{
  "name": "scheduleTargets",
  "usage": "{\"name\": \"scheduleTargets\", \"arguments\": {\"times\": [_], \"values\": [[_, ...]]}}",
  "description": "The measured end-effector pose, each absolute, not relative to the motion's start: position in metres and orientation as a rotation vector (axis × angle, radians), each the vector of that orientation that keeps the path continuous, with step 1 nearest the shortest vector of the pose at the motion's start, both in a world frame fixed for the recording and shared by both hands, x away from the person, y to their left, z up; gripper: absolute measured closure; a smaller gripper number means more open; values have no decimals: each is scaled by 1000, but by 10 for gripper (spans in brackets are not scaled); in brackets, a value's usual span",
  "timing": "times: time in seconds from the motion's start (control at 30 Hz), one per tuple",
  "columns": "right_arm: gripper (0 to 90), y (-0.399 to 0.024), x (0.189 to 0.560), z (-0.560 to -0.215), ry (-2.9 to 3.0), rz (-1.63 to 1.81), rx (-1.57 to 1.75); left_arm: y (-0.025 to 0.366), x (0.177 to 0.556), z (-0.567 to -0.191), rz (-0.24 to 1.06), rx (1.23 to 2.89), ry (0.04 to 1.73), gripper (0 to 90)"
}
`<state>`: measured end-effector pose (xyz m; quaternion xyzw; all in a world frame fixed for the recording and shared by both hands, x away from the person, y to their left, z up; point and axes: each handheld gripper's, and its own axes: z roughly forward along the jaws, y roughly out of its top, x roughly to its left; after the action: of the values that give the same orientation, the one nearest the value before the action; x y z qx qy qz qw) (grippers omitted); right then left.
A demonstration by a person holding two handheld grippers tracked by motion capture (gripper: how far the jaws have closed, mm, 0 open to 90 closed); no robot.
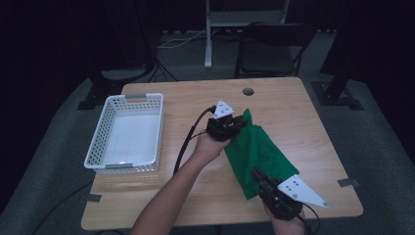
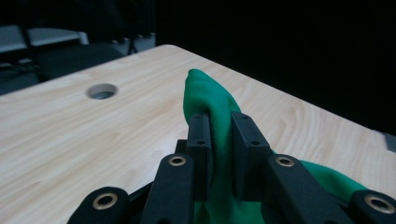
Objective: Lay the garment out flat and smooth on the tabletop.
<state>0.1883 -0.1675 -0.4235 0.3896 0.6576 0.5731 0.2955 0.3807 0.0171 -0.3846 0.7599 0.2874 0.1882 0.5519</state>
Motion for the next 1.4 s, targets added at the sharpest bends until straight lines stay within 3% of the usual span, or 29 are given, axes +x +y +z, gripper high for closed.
{"name": "scheduleTargets", "arguments": {"times": [0.27,0.57,0.67,0.73,0.87,0.97,1.2,1.3,1.4], "values": [[852,-136,198,-424,1861,1531,971,62,363,-385,494,1771,764,797],[850,-95,206,-441,2074,1481,918,91,349,-403,621,1810,1013,772],[798,-84,209,-449,2146,1475,893,97,346,-406,639,1809,1069,707],[638,-82,209,-452,2168,1485,883,101,346,-405,638,1782,1080,596],[406,-100,211,-448,2077,1552,980,106,346,-399,633,1720,1108,339],[324,-125,217,-445,1953,1504,1091,103,345,-400,621,1733,1082,228],[289,-157,253,-457,1952,1315,1282,98,346,-404,579,1755,1050,225],[311,-158,272,-461,1982,1271,1323,97,346,-405,564,1767,1038,110],[337,-156,288,-461,2027,1206,1376,98,346,-405,561,1767,1029,110]]}}
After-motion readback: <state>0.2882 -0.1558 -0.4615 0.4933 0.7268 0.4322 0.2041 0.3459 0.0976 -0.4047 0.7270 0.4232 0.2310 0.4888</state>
